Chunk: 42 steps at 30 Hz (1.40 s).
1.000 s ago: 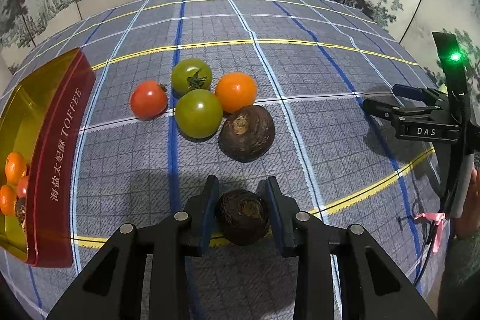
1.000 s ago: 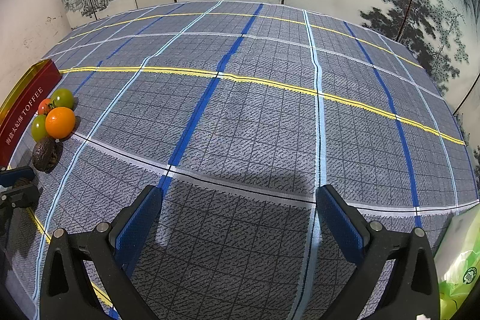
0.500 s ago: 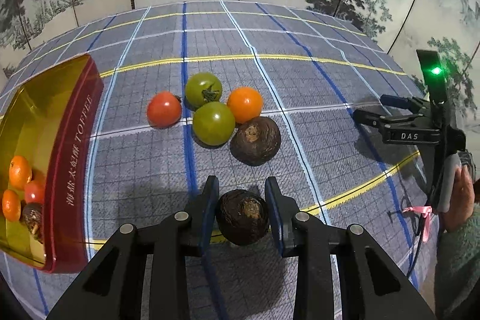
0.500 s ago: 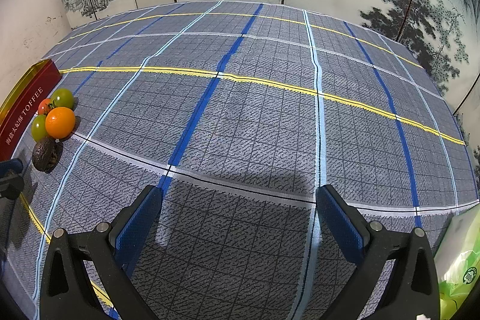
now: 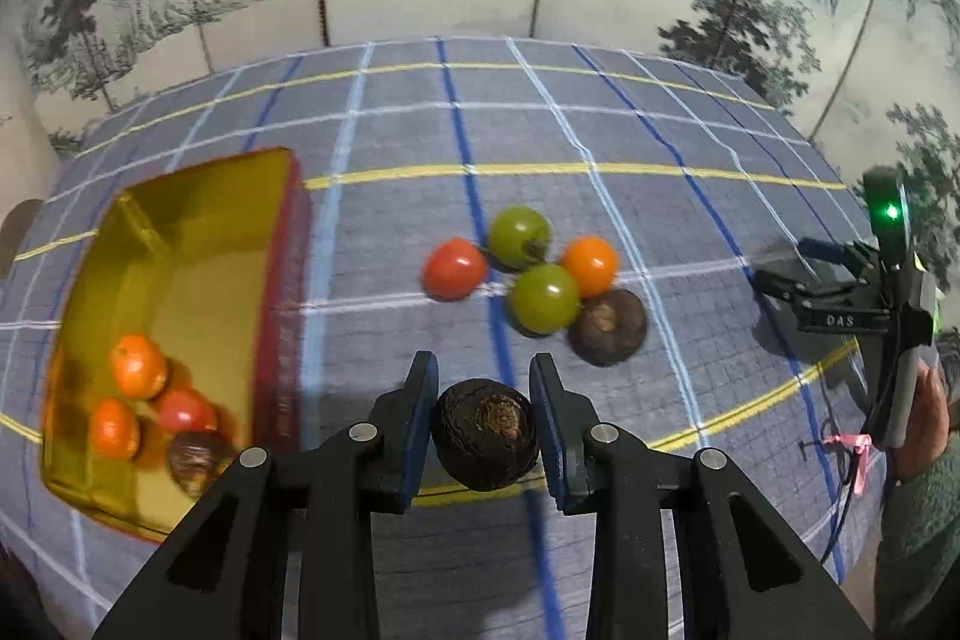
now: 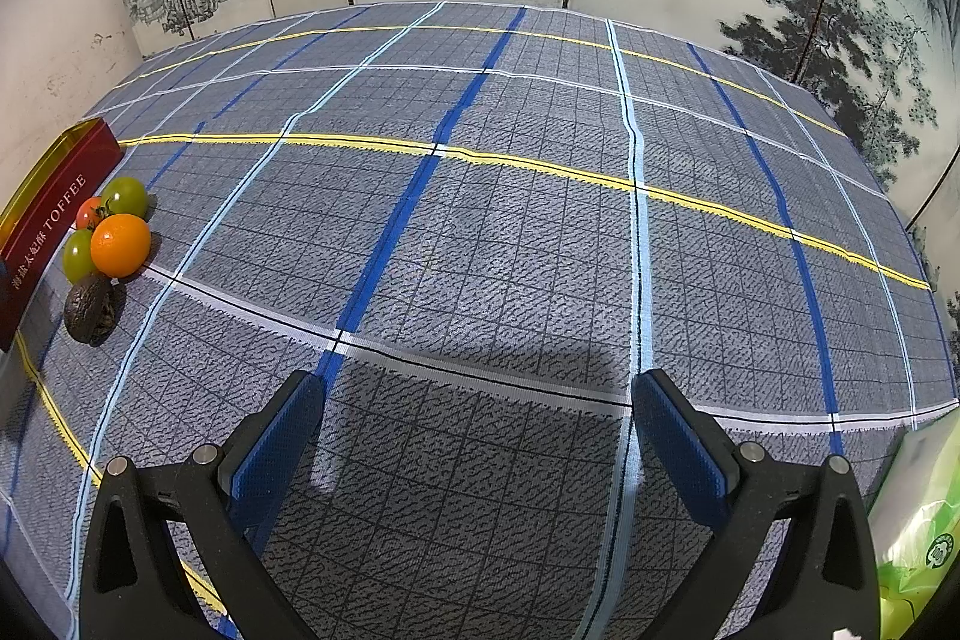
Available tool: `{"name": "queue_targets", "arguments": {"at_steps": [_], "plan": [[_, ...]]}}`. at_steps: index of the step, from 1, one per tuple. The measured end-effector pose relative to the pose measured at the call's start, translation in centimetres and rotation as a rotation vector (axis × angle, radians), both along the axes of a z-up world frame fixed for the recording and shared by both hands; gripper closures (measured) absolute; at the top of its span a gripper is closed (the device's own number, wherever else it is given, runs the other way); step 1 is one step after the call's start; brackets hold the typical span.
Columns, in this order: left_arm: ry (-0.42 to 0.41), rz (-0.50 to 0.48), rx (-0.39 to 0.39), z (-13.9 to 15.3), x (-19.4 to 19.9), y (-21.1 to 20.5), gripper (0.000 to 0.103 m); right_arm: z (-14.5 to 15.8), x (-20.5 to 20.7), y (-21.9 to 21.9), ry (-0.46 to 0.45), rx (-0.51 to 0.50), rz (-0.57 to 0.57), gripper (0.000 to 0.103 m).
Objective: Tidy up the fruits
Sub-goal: 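Lift the brown fruit with the left gripper and carry it over the tin box, then lower the brown fruit into the tin box and open the left gripper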
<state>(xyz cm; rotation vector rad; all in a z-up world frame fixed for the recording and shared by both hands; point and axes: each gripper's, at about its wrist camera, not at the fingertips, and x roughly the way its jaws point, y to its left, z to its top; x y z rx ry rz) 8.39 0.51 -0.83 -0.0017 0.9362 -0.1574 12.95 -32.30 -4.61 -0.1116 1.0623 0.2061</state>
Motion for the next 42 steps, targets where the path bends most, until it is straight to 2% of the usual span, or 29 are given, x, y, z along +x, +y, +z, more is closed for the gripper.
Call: {"name": "queue_targets", "arguments": {"at_steps": [8, 21, 42], "plan": [[-0.025, 0.102, 0.018, 1.5, 0.0, 4.8, 0.07, 0.0, 0.0, 0.0, 0.0, 0.0, 0.0, 0.0], [-0.011, 0.271, 0.041, 0.9, -0.2, 12.0, 0.07, 0.0, 0.0, 0.0, 0.0, 0.0, 0.0, 0.0], [0.057, 0.314, 0.045, -2.0, -0.9, 14.7, 0.07, 0.0, 0.0, 0.0, 0.0, 0.0, 0.0, 0.0]]}}
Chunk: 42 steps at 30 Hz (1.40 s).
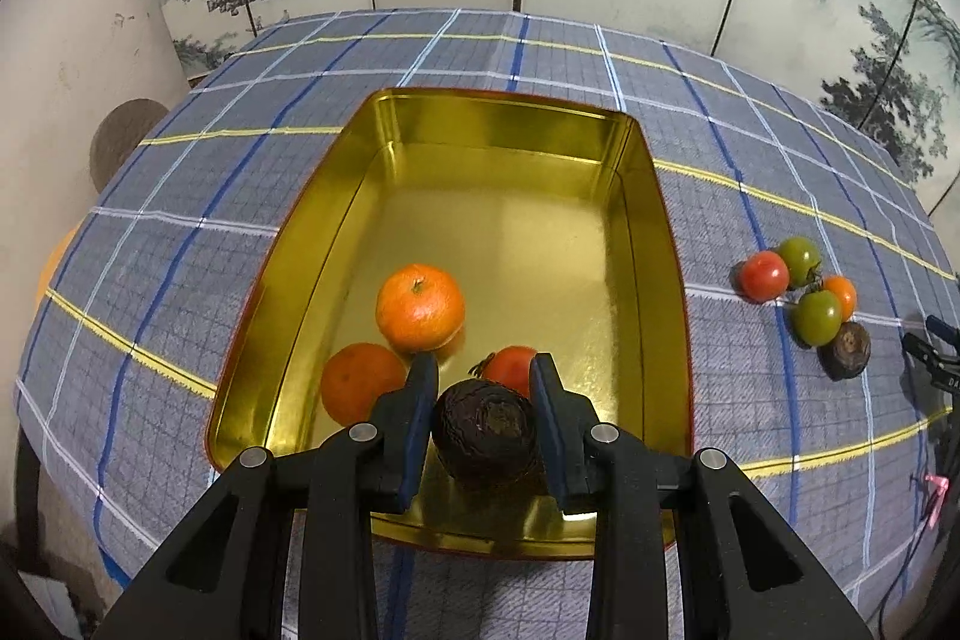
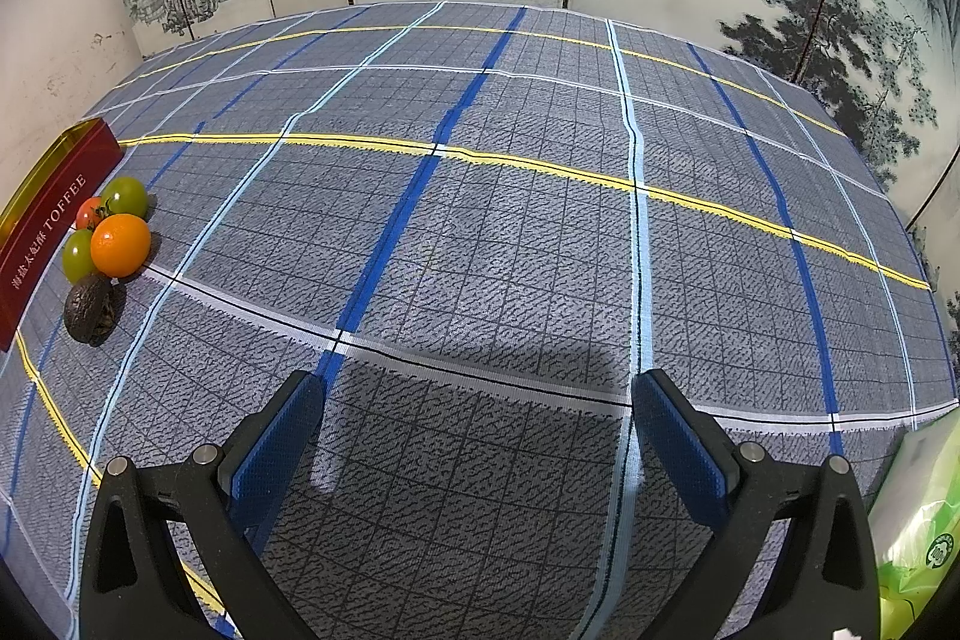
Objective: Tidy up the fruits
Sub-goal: 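Lower the brown fruit into the tin box and open the left gripper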
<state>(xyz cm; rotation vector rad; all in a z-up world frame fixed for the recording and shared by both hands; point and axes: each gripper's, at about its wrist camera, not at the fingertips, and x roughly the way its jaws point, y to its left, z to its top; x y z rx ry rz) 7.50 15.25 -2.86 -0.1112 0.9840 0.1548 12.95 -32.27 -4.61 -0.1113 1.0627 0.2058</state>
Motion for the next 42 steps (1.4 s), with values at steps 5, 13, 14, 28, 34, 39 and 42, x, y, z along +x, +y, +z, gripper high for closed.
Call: {"name": "queue_targets", "arguments": {"at_steps": [5, 13, 14, 28, 34, 39, 42], "plan": [[0.014, 0.006, -0.007, -0.6, 0.0, 0.4, 0.07, 0.0, 0.0, 0.0, 0.0, 0.0, 0.0, 0.0], [0.009, 0.013, -0.007, -0.8, 0.1, 0.9, 0.07, 0.0, 0.0, 0.0, 0.0, 0.001, -0.002, 0.0], [0.008, 0.014, -0.01, -0.8, 0.2, 0.9, 0.07, 0.0, 0.0, 0.0, 0.0, 0.001, -0.004, 0.0], [0.005, 0.004, -0.005, -0.8, 0.1, 1.0, 0.07, 0.4, -2.0, 0.6, 0.003, -0.017, -0.114, 0.0], [0.002, -0.007, 0.006, -0.8, 0.1, 0.9, 0.069, 0.6, -4.0, 3.5, 0.012, -0.013, -0.035, 0.001], [0.002, -0.01, -0.001, -0.8, 0.0, 0.9, 0.069, 0.7, -5.4, 6.8, 0.022, -0.006, 0.059, 0.001], [0.004, -0.01, -0.009, -0.8, -0.1, 1.1, 0.065, 0.7, -6.0, 9.1, 0.023, -0.001, 0.108, 0.001]]}}
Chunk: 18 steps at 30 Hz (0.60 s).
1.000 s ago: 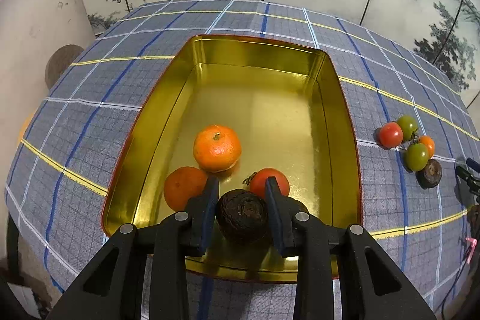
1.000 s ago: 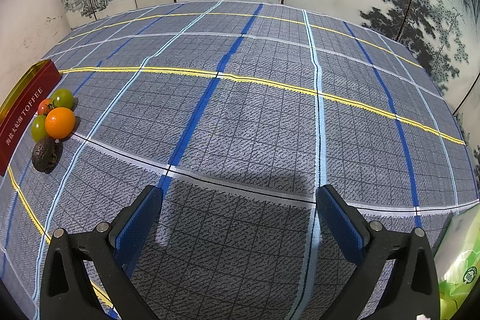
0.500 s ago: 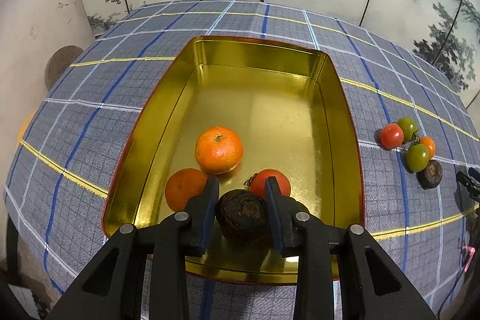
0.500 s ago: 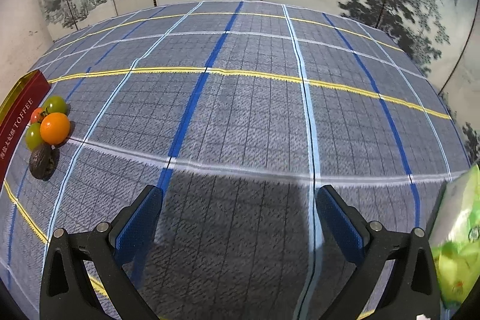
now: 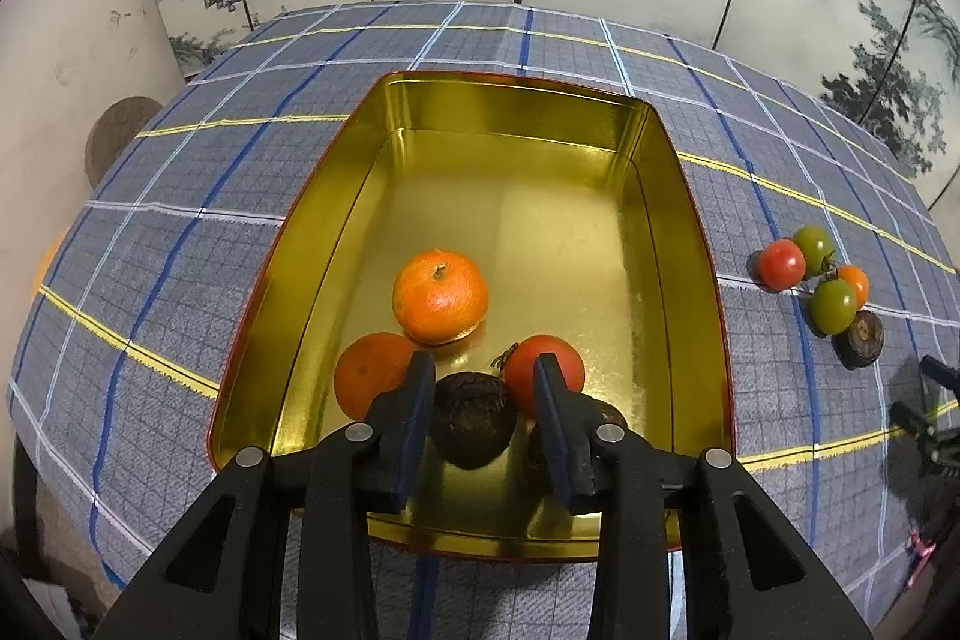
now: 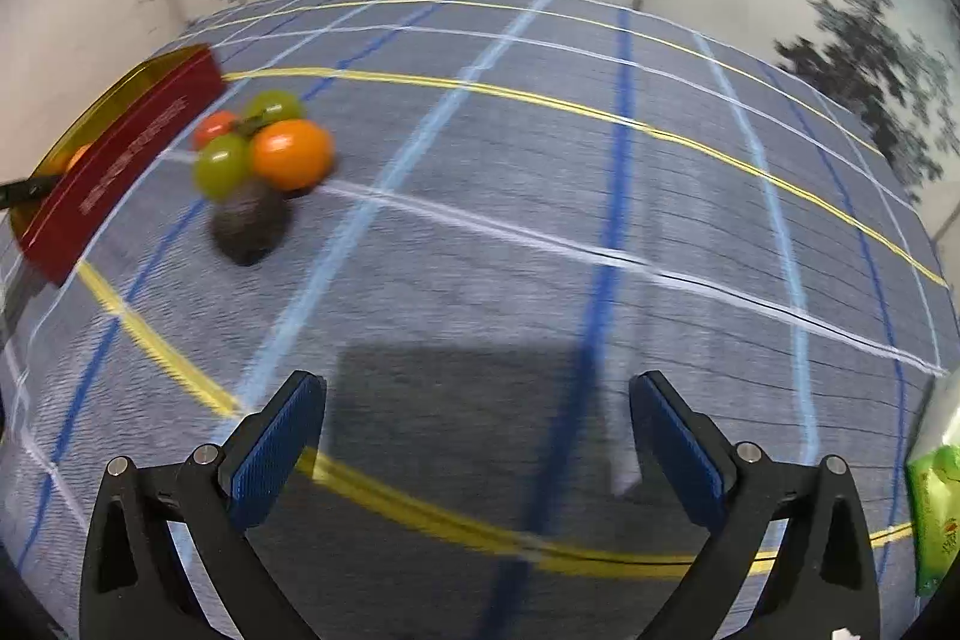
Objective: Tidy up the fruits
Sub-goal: 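Lower the brown fruit into the tin box and open the left gripper, then move the right gripper to the last dark brown fruit and grasp it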
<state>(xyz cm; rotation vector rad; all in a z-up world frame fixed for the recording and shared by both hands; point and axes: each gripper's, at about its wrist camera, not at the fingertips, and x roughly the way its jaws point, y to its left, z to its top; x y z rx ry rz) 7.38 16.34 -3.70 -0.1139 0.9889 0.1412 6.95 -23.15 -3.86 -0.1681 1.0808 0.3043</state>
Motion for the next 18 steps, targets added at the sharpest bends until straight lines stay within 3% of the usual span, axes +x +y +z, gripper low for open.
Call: {"name": "queue_targets", "arguments": {"at_steps": [6, 18], "plan": [[0.001, -0.009, -0.001, 0.2, -0.4, 0.0, 0.06, 0.0, -0.4, 4.1, 0.001, 0.007, 0.085, 0.003], [-0.063, -0.012, -0.019, 2.8, -2.7, 0.2, 0.044, 0.4, 1.3, 8.3, -0.025, 0.024, 0.103, 0.032]]}}
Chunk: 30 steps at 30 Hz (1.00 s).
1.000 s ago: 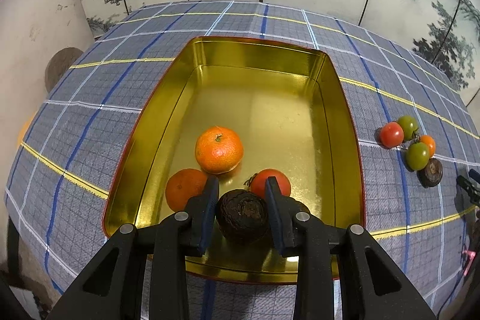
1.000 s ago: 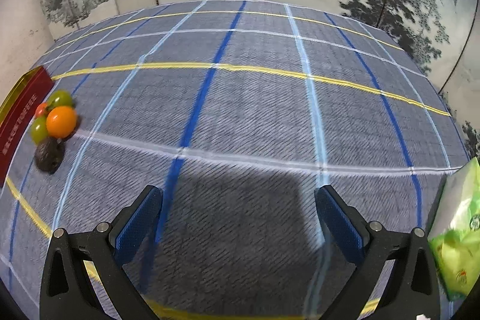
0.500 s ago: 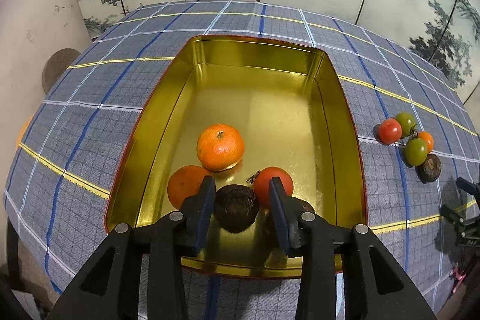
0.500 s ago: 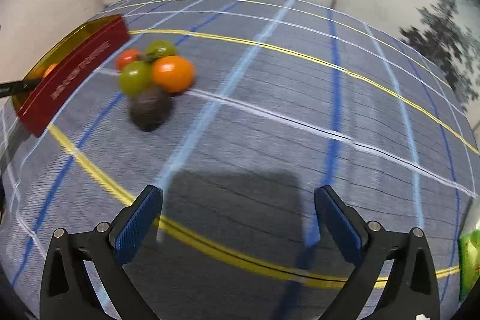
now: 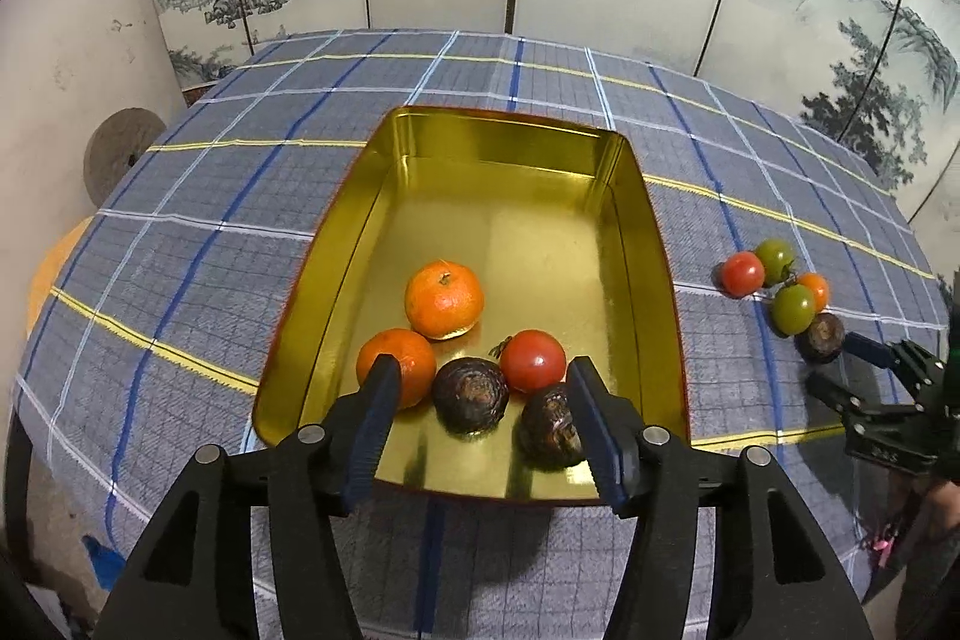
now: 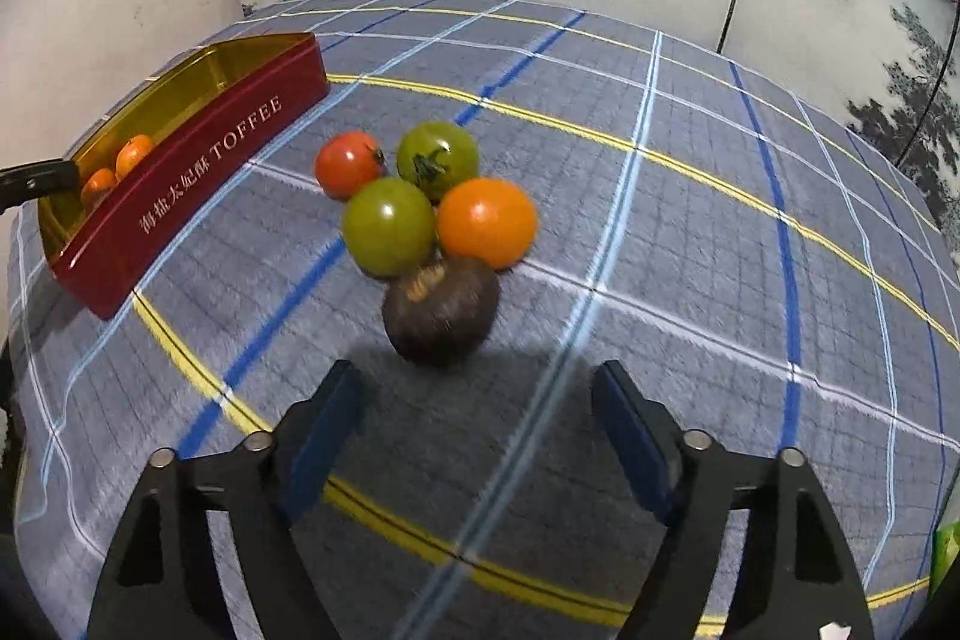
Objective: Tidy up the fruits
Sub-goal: 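Move the right gripper to the last dark brown fruit and grasp it, then carry the brown fruit with the right gripper over the tin box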
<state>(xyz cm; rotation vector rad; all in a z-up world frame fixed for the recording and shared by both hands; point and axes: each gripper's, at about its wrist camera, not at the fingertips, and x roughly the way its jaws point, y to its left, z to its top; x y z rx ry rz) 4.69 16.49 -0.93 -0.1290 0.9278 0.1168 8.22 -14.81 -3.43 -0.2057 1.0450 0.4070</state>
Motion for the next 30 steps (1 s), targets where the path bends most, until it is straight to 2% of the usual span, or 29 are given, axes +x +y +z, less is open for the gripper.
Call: {"name": "queue_targets", "arguments": {"at_steps": [6, 11, 20, 30], "plan": [[-0.011, 0.007, -0.024, 0.6, -0.8, 0.4, 0.04, 0.2, 0.5, 0.9, -0.007, 0.006, -0.006, 0.056], [-0.013, 0.013, -0.02, 0.7, -1.2, 0.6, 0.039, 0.3, 0.7, 1.3, -0.003, 0.017, -0.007, 0.067], [-0.004, 0.016, -0.042, 0.2, -1.6, 0.9, 0.035, 0.5, 0.4, 1.7, 0.007, 0.028, -0.004, 0.069], [-0.022, 0.016, -0.004, 0.4, -2.2, 0.9, 0.028, 2.0, -0.5, 2.0, -0.009, 0.049, 0.014, 0.069]]}}
